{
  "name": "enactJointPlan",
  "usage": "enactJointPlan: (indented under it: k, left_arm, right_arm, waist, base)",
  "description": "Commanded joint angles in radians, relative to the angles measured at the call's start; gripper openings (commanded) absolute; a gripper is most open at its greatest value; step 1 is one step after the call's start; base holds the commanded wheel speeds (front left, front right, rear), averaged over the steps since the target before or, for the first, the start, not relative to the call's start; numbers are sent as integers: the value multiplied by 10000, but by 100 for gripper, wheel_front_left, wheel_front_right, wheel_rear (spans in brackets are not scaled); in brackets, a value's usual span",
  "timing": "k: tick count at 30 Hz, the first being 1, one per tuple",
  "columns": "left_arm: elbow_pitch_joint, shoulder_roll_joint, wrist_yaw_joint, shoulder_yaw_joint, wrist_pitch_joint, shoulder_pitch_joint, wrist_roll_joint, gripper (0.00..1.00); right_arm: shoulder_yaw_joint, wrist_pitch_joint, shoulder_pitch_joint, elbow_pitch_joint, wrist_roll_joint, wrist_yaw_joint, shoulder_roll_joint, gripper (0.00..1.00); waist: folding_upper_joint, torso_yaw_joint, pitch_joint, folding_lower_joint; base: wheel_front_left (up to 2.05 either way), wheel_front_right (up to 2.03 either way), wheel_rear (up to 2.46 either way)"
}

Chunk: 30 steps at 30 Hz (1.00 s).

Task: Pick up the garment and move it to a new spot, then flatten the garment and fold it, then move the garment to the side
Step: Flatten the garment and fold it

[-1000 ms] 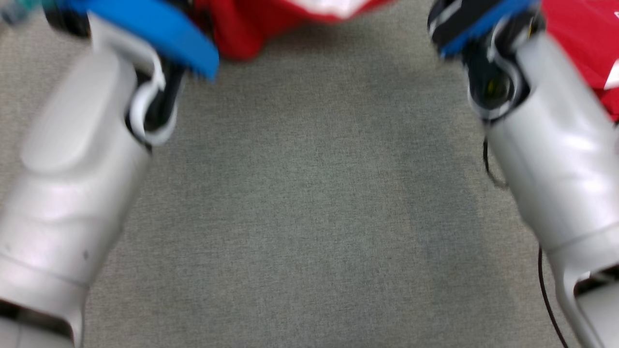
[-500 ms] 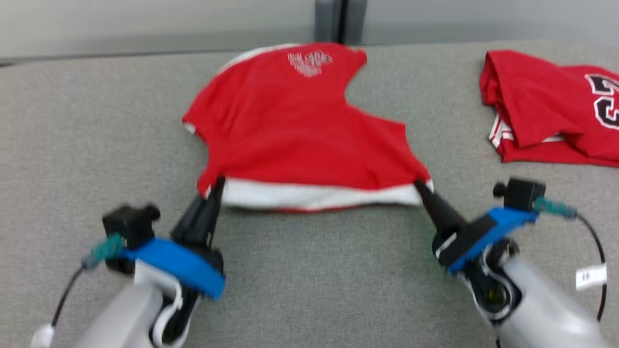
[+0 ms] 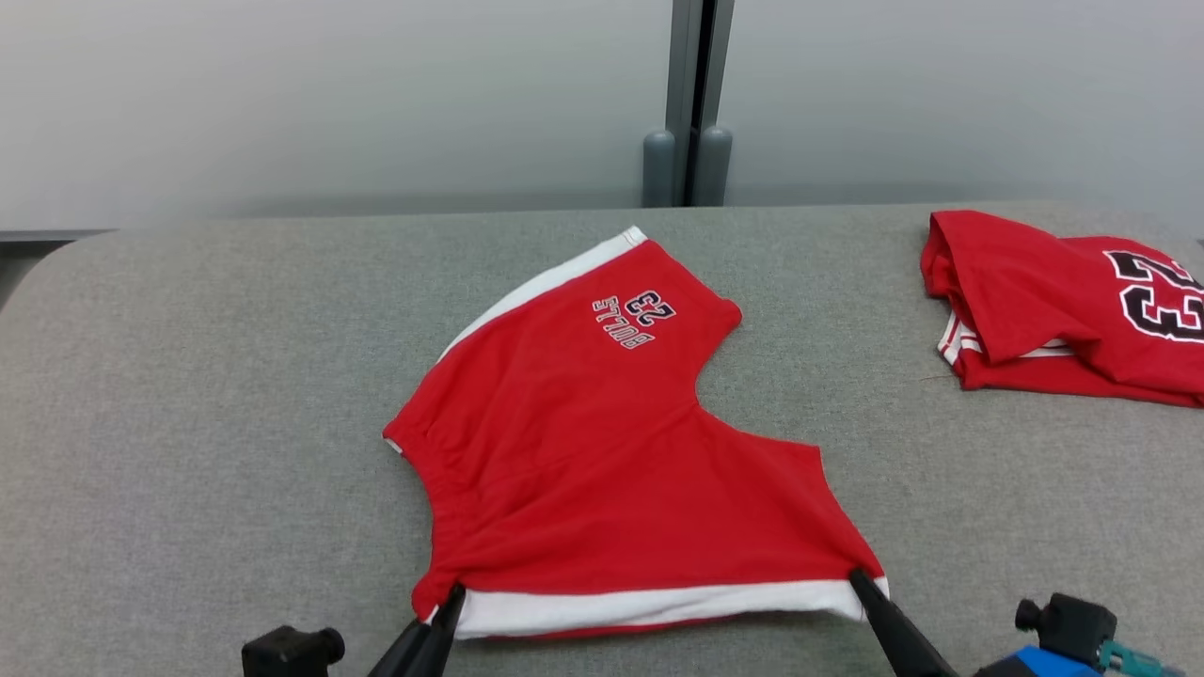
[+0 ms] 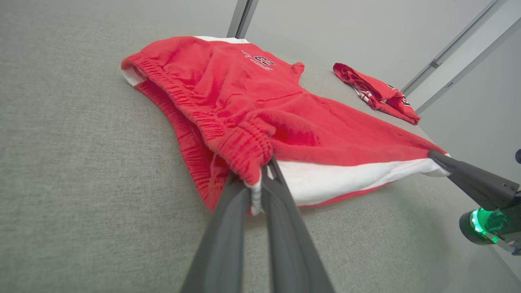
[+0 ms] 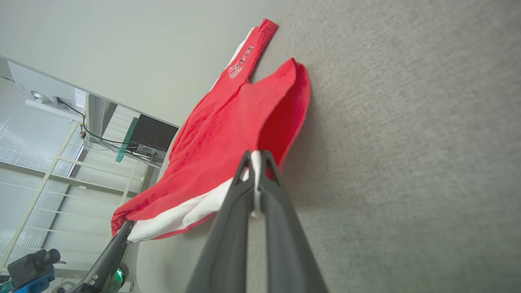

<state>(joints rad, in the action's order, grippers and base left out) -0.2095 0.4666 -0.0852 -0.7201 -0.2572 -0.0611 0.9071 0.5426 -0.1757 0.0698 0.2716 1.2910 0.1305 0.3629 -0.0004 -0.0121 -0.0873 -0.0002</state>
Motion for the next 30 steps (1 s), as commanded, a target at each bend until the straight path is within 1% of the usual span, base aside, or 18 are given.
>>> enactJointPlan:
  k: [1,3,7,11,14,15,17,19,21,22,23,24,25,26,30]
  left_arm:
    - [267,128,207,-55,23,350,0,0]
    - [572,221,395,-139,46,601,-76,0]
    - [1060,422,612,-150,79,1044,5,0]
    - [1267,517,713,-148,114,1153,-23,0]
    - [1373,483,688,-207,132,943,-152,0]
    - [1397,446,677,-227,145,807,-228,0]
    - [1365,351,602,-241,162,476,-346,0]
    - [1229,293,594,-203,211,149,-466,0]
    - [1089,164,534,-73,161,-155,-402,0]
    - [998,136,535,-4,131,-364,-508,0]
    - [786,-19,495,218,78,-704,-492,0]
    - [786,-19,495,218,78,-704,-492,0]
    - [613,-46,504,246,69,-915,-650,0]
    - [479,-135,531,323,36,-1120,-709,0]
    - [-183,-634,405,635,-25,-2000,-780,0]
  right_arm:
    - [-203,-57,-648,-353,-56,7,104,0]
    - [-406,-16,-1175,-713,-189,7,109,0]
    - [-921,178,-1972,-1169,-551,7,21,0]
    - [-1456,243,-2137,-1293,-1066,7,-147,0]
    - [-1938,413,-1827,-1367,-1732,5,-337,0]
    - [-2089,492,-1660,-1366,-1944,5,-426,0]
    - [-2228,720,-1229,-1270,-2873,7,-304,0]
    - [-2414,902,-734,-1145,-3283,5,-612,0]
    - [-2576,1007,2,-1014,-3882,5,-654,0]
    - [-2672,1061,370,-880,-3985,5,-800,0]
    - [-2831,1195,1125,-572,-4214,5,-999,0]
    - [-2831,1195,1125,-572,-4214,5,-999,0]
    - [-2887,1256,1535,-375,-4240,5,-1094,0]
    - [-2928,1349,1959,-174,-4237,5,-1213,0]
    - [-2929,1616,3656,944,-4454,5,-1446,0]
  waist:
    - [4,-3,202,2]
    - [4,-43,305,2]
    - [4,-63,426,2]
    - [4,-70,475,2]
    - [4,-58,488,2]
    - [4,-62,473,2]
    - [4,-118,424,2]
    - [4,-115,322,2]
    - [4,-122,162,2]
    - [4,-158,72,2]
    - [4,-231,-157,2]
    - [4,-231,-157,2]
    - [4,-304,-249,2]
    - [4,-365,-390,2]
    - [4,-662,-975,2]
  base:
    - [0,0,0]
    - [0,0,0]
    - [0,0,0]
    - [0,0,0]
    - [0,0,0]
    - [0,0,0]
    - [0,0,0]
    - [0,0,0]
    - [0,0,0]
    - [0,0,0]
    - [0,0,0]
    - [0,0,0]
    - [0,0,0]
    - [0,0,0]
    - [0,0,0]
